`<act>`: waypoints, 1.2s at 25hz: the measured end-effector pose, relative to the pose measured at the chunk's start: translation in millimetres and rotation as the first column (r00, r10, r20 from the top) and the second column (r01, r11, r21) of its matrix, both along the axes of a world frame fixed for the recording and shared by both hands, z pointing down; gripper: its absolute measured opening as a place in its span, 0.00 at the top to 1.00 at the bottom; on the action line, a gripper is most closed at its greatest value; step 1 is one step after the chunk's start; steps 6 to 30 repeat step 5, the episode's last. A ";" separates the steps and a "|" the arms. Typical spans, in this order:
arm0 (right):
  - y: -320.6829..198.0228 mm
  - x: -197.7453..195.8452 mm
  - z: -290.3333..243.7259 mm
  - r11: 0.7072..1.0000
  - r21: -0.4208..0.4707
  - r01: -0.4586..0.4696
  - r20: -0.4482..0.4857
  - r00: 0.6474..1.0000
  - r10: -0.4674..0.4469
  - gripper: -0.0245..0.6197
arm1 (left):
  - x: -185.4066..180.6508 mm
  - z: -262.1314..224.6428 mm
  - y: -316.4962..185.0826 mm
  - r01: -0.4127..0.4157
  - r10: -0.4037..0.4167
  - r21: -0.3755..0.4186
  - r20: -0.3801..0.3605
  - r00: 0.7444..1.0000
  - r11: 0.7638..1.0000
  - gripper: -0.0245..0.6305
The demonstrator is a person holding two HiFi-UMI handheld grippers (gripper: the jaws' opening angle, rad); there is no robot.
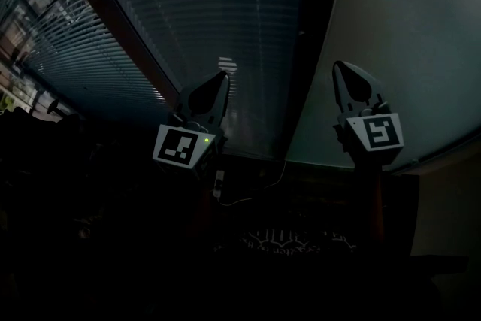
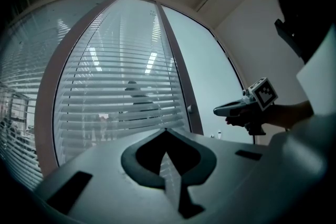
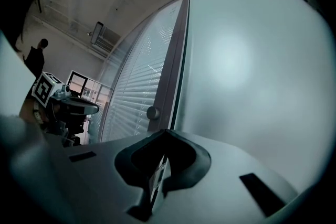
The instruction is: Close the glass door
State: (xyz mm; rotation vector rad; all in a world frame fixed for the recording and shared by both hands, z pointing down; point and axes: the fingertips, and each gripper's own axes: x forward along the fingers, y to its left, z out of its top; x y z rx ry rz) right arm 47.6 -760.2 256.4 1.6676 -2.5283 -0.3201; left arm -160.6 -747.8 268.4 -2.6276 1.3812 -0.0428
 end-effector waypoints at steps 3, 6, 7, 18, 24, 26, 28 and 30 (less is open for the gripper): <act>-0.1 -0.3 2.6 1.000 -0.009 0.001 -0.001 1.000 -0.002 0.96 | 0.7 0.3 1.2 0.000 0.000 -0.003 0.001 1.000 1.000 0.98; -0.6 -0.3 4.2 1.000 -0.017 0.003 -0.001 1.000 -0.003 0.96 | 1.7 0.3 1.3 -0.001 0.001 -0.003 0.003 1.000 1.000 0.98; -0.6 -0.3 4.2 1.000 -0.017 0.003 -0.001 1.000 -0.003 0.96 | 1.7 0.3 1.3 -0.001 0.001 -0.003 0.003 1.000 1.000 0.98; -0.6 -0.3 4.2 1.000 -0.017 0.003 -0.001 1.000 -0.003 0.96 | 1.7 0.3 1.3 -0.001 0.001 -0.003 0.003 1.000 1.000 0.98; -0.6 -0.3 4.2 1.000 -0.017 0.003 -0.001 1.000 -0.003 0.96 | 1.7 0.3 1.3 -0.001 0.001 -0.003 0.003 1.000 1.000 0.98; -0.6 -0.3 4.2 1.000 -0.017 0.003 -0.001 1.000 -0.003 0.96 | 1.7 0.3 1.3 -0.001 0.001 -0.003 0.003 1.000 1.000 0.98; -0.6 -0.3 4.2 1.000 -0.017 0.003 -0.001 1.000 -0.003 0.96 | 1.7 0.3 1.3 -0.001 0.001 -0.003 0.003 1.000 1.000 0.98; -0.6 -0.3 4.2 1.000 -0.017 0.003 -0.001 1.000 -0.003 0.96 | 1.7 0.3 1.3 -0.001 0.001 -0.003 0.003 1.000 1.000 0.98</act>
